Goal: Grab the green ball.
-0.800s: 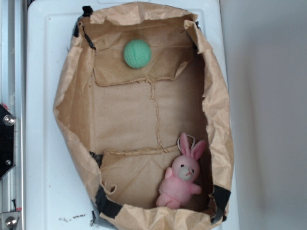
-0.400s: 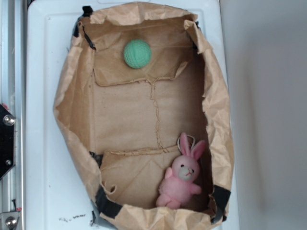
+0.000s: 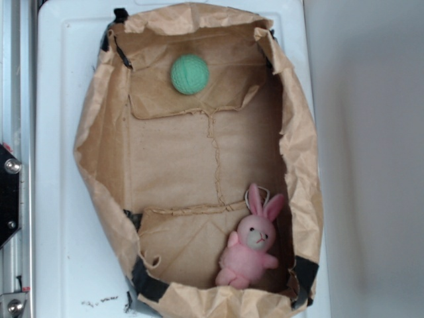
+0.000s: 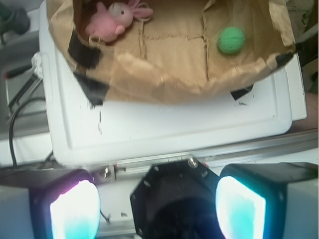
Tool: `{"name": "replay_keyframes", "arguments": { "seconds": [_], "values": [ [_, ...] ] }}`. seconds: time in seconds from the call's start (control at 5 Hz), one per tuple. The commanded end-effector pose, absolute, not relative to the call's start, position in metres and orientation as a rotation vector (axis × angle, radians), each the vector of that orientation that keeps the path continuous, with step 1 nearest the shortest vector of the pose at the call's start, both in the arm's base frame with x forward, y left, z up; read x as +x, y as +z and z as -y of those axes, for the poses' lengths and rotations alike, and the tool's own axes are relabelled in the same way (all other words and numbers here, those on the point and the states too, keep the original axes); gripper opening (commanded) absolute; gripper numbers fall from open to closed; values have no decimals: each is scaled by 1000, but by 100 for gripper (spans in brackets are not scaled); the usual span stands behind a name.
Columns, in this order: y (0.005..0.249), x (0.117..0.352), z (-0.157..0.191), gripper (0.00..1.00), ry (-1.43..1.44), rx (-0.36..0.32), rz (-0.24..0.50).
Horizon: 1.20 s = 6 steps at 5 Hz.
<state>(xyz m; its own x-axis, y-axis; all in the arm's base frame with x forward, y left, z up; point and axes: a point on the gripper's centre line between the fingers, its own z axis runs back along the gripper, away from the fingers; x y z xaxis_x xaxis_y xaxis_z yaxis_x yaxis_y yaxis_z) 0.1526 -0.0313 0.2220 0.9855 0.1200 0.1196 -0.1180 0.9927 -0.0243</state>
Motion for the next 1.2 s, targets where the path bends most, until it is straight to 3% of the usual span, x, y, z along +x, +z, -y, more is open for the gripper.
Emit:
{"name": "replay_keyframes", "arguments": {
  "seconds": [0.0, 0.6, 1.0],
  "values": [
    [220, 195, 43, 100, 159, -10, 172],
    [202, 252, 14, 100, 192, 9, 198],
    [174, 275, -4, 100, 131, 43, 195]
  ]
}}
